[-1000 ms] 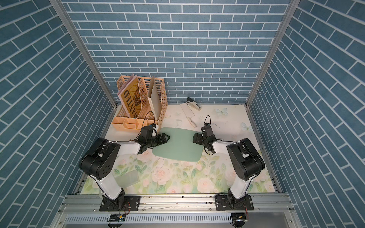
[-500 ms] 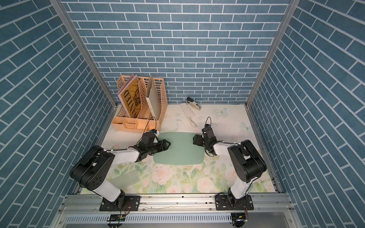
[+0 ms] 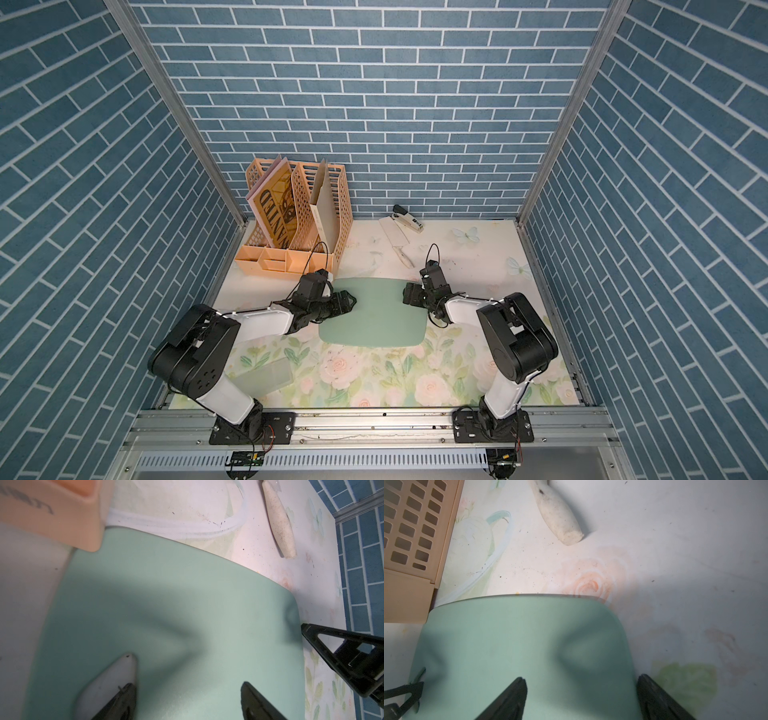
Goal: Align the knife with the edge of the cutting board
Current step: Adjust the distractor at the corner of the board.
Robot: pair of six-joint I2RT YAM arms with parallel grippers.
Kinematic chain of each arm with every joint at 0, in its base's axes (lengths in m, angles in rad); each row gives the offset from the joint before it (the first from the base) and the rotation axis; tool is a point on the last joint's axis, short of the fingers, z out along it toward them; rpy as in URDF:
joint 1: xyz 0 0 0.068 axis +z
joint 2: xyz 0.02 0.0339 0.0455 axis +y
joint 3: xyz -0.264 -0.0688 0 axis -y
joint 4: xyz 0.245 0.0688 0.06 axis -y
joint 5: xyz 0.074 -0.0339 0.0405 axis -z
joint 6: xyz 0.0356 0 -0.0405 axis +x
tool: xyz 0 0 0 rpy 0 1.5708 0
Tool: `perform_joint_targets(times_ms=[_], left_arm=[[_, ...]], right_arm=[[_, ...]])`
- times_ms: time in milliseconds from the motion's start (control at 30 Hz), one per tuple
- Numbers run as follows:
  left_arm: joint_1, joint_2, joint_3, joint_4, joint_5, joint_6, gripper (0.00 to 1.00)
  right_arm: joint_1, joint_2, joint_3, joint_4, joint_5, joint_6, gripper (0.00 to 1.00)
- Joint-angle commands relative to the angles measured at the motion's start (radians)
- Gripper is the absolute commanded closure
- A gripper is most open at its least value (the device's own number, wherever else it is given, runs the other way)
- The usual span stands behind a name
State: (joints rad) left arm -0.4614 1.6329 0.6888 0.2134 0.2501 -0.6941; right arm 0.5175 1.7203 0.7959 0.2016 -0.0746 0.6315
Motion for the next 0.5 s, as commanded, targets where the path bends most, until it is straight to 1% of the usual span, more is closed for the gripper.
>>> perform_joint_targets(times_ms=[0,233,467], left_arm=[[0.0,0.037,-0.03,-0.124,0.051,0.002,0.18],[-0.004,0.021,-0.06,-0.077,0.105,-0.031,0.18],[-0.006,0.006,-0.066,-0.112,0.096,-0.003,0.17]], right_arm=[[0.045,0.048,0.002,-0.147,-0.126,0.07,0.14],[0.044,0.052,0.023,-0.165,-0.117,0.064,0.14],[0.044,0.038,0.011,-0.156,-0.11,0.062,0.14]])
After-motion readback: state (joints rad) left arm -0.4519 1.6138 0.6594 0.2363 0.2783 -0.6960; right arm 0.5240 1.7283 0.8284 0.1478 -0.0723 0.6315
